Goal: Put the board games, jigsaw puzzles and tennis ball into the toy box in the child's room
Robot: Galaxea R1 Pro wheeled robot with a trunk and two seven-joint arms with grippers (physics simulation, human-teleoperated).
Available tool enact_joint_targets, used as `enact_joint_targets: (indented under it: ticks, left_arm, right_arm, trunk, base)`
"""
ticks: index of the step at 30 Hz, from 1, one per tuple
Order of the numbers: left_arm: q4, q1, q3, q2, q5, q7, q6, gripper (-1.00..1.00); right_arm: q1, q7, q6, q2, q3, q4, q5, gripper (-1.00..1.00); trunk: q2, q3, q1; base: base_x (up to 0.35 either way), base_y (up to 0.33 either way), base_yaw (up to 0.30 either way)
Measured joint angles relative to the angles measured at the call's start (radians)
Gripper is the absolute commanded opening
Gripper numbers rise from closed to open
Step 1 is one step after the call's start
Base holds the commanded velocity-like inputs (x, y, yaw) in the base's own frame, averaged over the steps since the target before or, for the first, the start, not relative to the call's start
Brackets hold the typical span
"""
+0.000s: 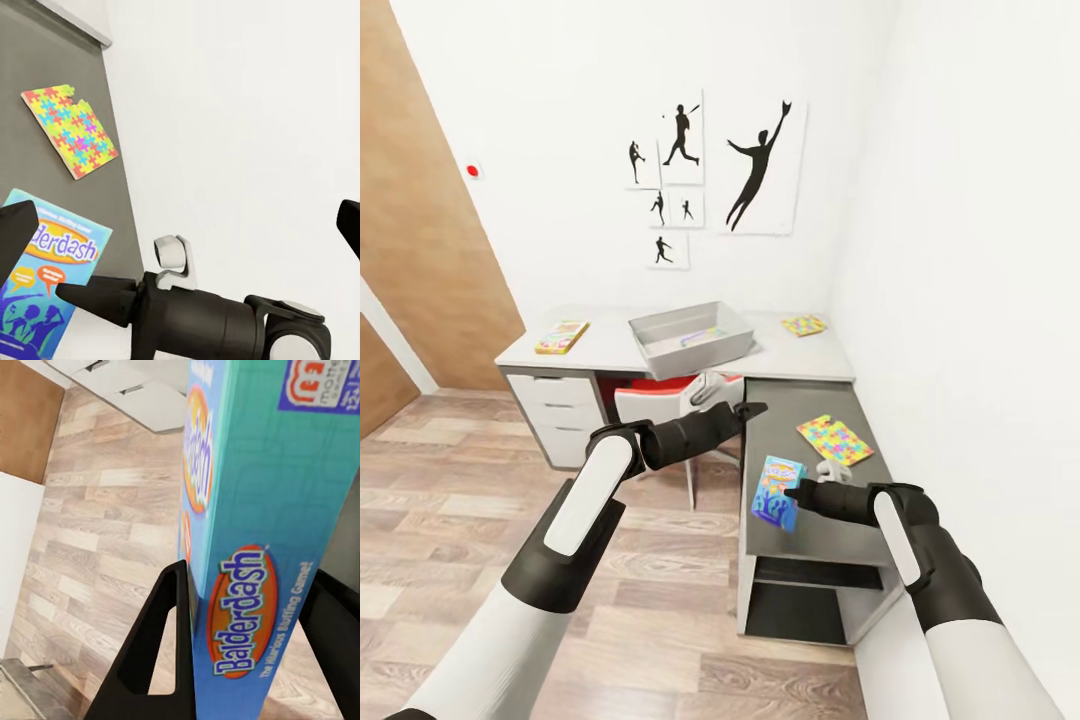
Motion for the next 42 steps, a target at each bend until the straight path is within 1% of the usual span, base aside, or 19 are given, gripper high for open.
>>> enact_joint_targets:
  ticks: [5,19,22,23,26,33,42]
  left_arm:
    - [0.0,0.0,0.0,0.0,0.0,0.0,0.0,1.0]
    - [-0.001,0.0,0.0,0.0,0.0,0.0,0.0,1.0]
    - [-0.001,0.0,0.0,0.0,0.0,0.0,0.0,1.0]
    - [-0.001,0.0,0.0,0.0,0.0,0.0,0.0,1.0]
    - [-0.001,0.001,-0.001,0.0,0.0,-0.001,0.0,1.0]
    - [-0.001,0.001,0.0,0.0,0.0,-0.001,0.0,1.0]
    - [-0.002,0.0,0.0,-0.001,0.001,-0.001,0.0,1.0]
  right_arm:
    - [0.0,0.0,0.0,0.0,0.0,0.0,0.0,-1.0]
    - [0.0,-0.002,-0.005,0.001,0.002,-0.001,0.002,-1.0]
    - [0.0,-0.002,-0.007,0.001,0.019,-0.001,0.002,-1.0]
    - [0.0,-0.003,-0.009,0.001,0.053,-0.001,0.001,-1.0]
    - [0.0,0.0,-0.011,0.001,0.082,-0.002,0.006,-1.0]
    - [0.0,0.0,-0.012,0.0,0.097,-0.002,0.009,-1.0]
    - [0.0,0.0,-0.013,-0.001,0.1,-0.002,0.011,-1.0]
  trunk:
    - [0.0,0.0,0.0]
    - [0.0,0.0,0.0]
    - [0.0,0.0,0.0]
    - [0.0,0.0,0.0]
    - [0.0,0.0,0.0]
    - [0.0,0.0,0.0]
    - [0.0,0.0,0.0]
  base:
    - [0.067,0.0,0.129]
    - [0.016,0.0,0.22]
    - [0.002,0.0,0.217]
    - [0.001,0.0,0.246]
    - [0.0,0.0,0.262]
    - [0.0,0.0,0.277]
    - [0.0,0.0,0.273]
